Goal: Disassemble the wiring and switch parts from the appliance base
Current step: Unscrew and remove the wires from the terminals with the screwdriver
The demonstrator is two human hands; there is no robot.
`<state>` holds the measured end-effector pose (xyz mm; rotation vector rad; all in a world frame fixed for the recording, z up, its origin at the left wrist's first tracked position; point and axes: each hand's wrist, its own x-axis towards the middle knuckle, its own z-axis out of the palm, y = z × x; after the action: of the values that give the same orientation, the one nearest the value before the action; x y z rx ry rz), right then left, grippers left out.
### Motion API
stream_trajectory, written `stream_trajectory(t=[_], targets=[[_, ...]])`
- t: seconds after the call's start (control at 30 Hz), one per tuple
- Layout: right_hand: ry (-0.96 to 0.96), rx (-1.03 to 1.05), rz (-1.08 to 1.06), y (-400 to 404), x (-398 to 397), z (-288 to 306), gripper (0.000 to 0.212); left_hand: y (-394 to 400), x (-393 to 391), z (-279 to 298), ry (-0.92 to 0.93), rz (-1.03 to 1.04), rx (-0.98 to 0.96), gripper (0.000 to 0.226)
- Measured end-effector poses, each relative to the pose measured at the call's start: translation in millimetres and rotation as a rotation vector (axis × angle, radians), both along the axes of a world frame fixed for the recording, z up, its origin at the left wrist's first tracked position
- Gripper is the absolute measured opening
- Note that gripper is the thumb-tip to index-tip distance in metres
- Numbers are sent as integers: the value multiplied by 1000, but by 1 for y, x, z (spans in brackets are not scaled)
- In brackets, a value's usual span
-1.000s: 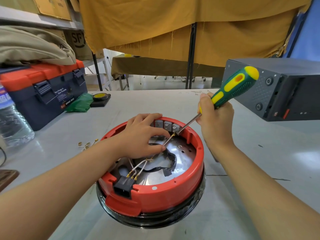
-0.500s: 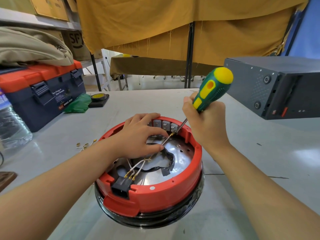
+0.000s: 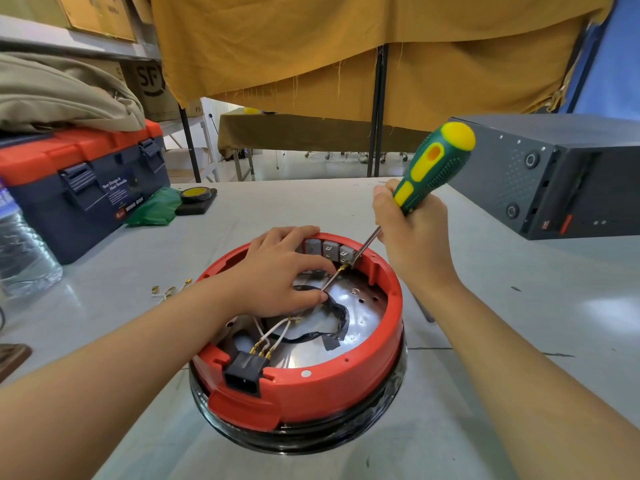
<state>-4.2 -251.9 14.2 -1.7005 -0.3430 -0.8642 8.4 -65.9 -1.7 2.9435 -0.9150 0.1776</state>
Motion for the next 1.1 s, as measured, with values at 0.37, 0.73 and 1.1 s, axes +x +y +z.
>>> stream_trajectory(t=[0.37, 0.73, 1.1], targets=[[138, 179, 44, 0, 8, -8, 36, -1, -1, 1, 12, -5, -22, 37], [21, 185, -39, -6, 4, -6, 43, 0, -1, 0, 1, 0, -33, 40], [-72, 34, -49, -2, -2, -5, 46, -1, -1, 0, 10, 3, 1, 42]])
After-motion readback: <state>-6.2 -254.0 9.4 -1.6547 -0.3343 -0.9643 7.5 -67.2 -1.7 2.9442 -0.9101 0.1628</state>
